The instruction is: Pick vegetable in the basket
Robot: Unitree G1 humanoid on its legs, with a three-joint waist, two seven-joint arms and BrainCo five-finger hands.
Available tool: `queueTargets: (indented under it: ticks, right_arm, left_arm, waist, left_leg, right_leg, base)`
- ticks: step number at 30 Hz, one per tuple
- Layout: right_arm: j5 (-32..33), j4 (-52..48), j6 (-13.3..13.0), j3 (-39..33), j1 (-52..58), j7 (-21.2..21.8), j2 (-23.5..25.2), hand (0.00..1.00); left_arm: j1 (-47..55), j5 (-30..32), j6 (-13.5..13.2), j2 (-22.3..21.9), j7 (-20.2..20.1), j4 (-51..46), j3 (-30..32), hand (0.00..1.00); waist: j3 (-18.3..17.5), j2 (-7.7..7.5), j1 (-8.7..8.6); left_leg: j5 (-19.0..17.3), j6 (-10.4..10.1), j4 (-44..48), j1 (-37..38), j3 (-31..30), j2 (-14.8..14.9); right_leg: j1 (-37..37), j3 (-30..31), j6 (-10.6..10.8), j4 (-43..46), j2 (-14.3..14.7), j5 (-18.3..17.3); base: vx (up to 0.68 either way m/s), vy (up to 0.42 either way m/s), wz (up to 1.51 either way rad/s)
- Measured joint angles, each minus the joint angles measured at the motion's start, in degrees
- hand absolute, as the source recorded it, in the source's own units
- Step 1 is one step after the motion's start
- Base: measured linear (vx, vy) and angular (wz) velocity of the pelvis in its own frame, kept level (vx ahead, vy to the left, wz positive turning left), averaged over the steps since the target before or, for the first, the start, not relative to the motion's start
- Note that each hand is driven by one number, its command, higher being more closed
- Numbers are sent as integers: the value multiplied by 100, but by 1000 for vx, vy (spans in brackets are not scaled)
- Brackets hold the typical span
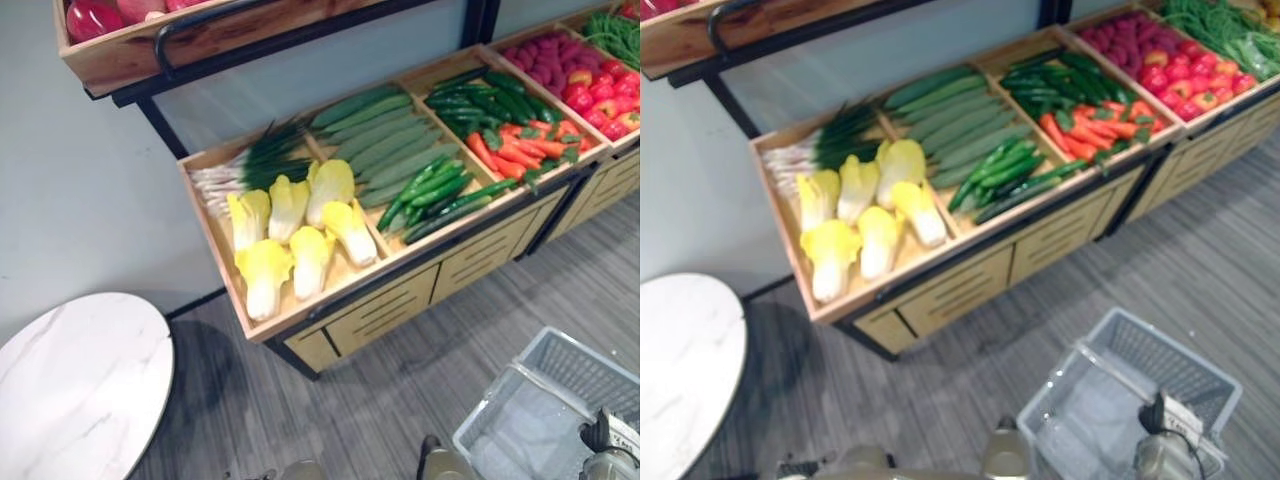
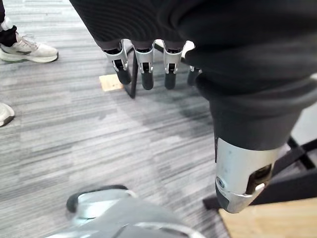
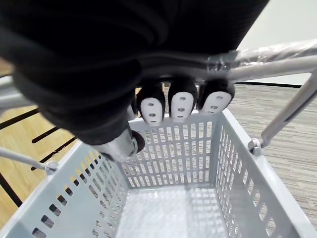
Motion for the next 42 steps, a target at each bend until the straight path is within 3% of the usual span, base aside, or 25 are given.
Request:
queueTargets:
  ticks: [2,3,5,10,16,23,29,36,42]
  right_arm:
    - [-12,3,-1,4,3,-143,0,100]
    - [-41,19,-14,4,38,-251,-19,100]
    - [-53,73,-52,63,69,-354,8,100]
    - [-80,237,-209,373,125,-559,-19,100]
    - [-214,281,-243,701,199,-567,-76,100]
    - [-305,393,-276,960,241,-566,-201,100]
    - [-509,375,-277,1074,225,-555,-202,100]
    - [-525,201,-283,1188,216,-542,-202,100]
    - [-523,152,-350,1358,209,-544,-205,100]
  left_arm:
    - [-8,0,-64,-41,250,-441,142,0]
    - [4,9,-132,-62,491,-784,184,0]
    - [-39,134,-222,-5,859,-1234,238,0]
    - [-319,579,-378,113,1668,-2489,250,0]
    - [-314,1060,-371,49,2230,-4450,207,0]
    - [-247,1419,-340,-89,2283,-4978,36,0]
    - [-247,1429,-184,-164,1960,-5048,-221,0]
    - [-346,1465,-12,-128,1709,-4282,-307,0]
    - [-547,1466,57,66,1691,-3666,-327,0]
  waist:
    - [-20,42,2]
    - [-68,148,7]
    - [-133,216,46]
    - [-247,-19,20]
    - [-470,-13,-13]
    - [-631,-6,-11]
    - [-653,-39,-28]
    - [-687,-81,-156]
    - [-738,-171,-167]
  left_leg:
    - [56,10,-599,0,-104,-88]
    - [324,71,-838,29,-99,-87]
    - [0,70,-1009,224,63,-82]
    - [-240,355,-1187,417,412,-511]
    - [-292,435,-1275,499,559,-677]
    - [-293,432,-1358,598,528,-629]
    - [-294,429,-1376,593,535,-591]
    - [-303,416,-1381,603,605,-576]
    - [-345,352,-1366,593,869,-467]
  right_leg:
    - [-81,31,86,35,43,54]
    - [-106,62,134,32,157,81]
    - [-93,215,262,-24,215,161]
    - [153,521,595,-771,-99,656]
    - [268,623,684,-1192,-213,903]
    - [437,539,652,-1412,-119,963]
    - [459,525,647,-1502,-68,995]
    - [519,585,628,-1709,-34,1135]
    - [371,826,566,-1807,97,1222]
  base:
    - [49,104,-11]
    - [60,179,-30]
    - [74,257,-38]
    - [21,214,-27]
    - [2,84,-15]
    - [0,0,0]
    - [0,0,0]
    - [-8,-7,-4]
    - [-36,-34,-23]
